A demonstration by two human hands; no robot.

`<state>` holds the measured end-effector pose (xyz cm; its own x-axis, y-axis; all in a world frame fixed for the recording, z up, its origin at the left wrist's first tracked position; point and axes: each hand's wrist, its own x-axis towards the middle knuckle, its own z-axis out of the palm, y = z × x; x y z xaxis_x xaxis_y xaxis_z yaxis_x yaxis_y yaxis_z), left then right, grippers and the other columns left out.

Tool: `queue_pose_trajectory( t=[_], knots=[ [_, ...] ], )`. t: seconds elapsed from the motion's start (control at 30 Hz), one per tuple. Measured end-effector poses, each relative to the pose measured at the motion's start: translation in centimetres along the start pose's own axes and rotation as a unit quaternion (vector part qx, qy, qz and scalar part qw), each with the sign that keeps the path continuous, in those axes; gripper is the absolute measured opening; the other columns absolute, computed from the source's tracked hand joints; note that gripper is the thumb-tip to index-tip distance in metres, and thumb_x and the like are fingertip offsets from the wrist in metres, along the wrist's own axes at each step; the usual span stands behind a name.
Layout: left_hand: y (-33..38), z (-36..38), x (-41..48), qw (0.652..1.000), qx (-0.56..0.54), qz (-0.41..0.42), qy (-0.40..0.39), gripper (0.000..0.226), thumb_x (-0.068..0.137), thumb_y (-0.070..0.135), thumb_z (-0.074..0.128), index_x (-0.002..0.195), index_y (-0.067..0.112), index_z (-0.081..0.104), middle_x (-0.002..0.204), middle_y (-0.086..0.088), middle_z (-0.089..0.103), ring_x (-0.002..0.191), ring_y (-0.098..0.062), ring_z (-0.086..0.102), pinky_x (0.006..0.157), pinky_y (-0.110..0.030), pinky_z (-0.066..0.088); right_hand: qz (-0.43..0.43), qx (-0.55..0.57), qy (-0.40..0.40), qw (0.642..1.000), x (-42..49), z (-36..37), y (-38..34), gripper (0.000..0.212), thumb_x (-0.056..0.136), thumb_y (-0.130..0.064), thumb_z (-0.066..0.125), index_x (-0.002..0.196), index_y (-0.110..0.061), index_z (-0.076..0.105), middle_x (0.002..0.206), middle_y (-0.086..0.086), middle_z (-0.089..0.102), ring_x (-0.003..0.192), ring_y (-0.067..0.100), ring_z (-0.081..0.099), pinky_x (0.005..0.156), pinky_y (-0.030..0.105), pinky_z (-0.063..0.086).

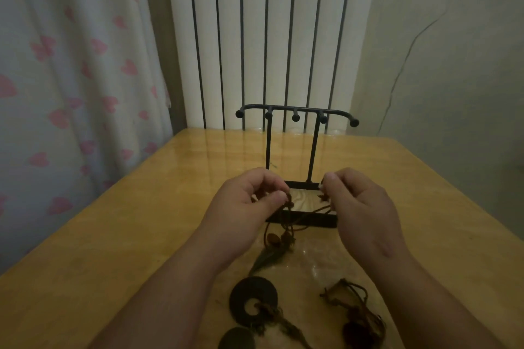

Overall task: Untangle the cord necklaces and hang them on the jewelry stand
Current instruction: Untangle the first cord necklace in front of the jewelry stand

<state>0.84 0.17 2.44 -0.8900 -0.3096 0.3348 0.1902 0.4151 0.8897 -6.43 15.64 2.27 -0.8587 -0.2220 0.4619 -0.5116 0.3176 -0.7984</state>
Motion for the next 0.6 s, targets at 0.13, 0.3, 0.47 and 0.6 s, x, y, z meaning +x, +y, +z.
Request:
queue_pose_trajectory(
  t=[0.13,0.3,0.47,0.6],
  knots=[
    [0.0,-0.2,-0.1,0.999,-0.013,0.033,-0.037,0.029,0.094,0.011,0.061,0.084,0.038,0.067,0.087,0.007,0.07,0.087,-0.013,0.068,0.079,-0.031,0.057,-0.016,-0.082,-0.125,0.989,0.6,-0.2,0.8,0.031,0.101,-0.027,0.046,0.128,-0.034,0.06,0.116,-0.013,0.063,0.102,0.0,0.056,0.079,0.019,0.045],
    [0.2,-0.1,0.0,0.998,-0.03,0.033,-0.039,0.023,0.095,0.011,0.057,0.084,0.03,0.064,0.076,0.013,0.065,0.075,-0.004,0.062,0.067,-0.016,0.048,-0.009,-0.233,-0.054,0.971,1.0,-0.8,0.9,0.022,0.097,-0.033,0.055,0.115,-0.032,0.066,0.106,-0.014,0.061,0.088,0.003,0.051,0.073,0.023,0.045],
    [0.1,0.1,-0.1,0.999,-0.025,0.035,-0.026,0.02,0.091,0.011,0.064,0.084,0.029,0.068,0.081,0.006,0.072,0.082,-0.011,0.069,0.077,-0.028,0.056,0.045,-0.025,-0.102,0.993,0.7,-0.5,0.5,0.025,0.091,-0.011,0.055,0.097,-0.031,0.068,0.093,-0.015,0.066,0.089,0.003,0.059,0.065,0.016,0.045],
    [0.0,0.1,0.0,0.999,-0.008,0.04,0.021,0.02,0.089,0.014,0.068,0.083,0.033,0.07,0.081,0.009,0.072,0.08,-0.008,0.069,0.075,-0.029,0.057,0.116,0.2,-0.218,0.948,0.1,-0.1,-0.2,0.033,0.066,-0.025,0.058,0.098,-0.025,0.069,0.093,-0.003,0.075,0.091,0.019,0.065,0.073,0.035,0.047]
  ],
)
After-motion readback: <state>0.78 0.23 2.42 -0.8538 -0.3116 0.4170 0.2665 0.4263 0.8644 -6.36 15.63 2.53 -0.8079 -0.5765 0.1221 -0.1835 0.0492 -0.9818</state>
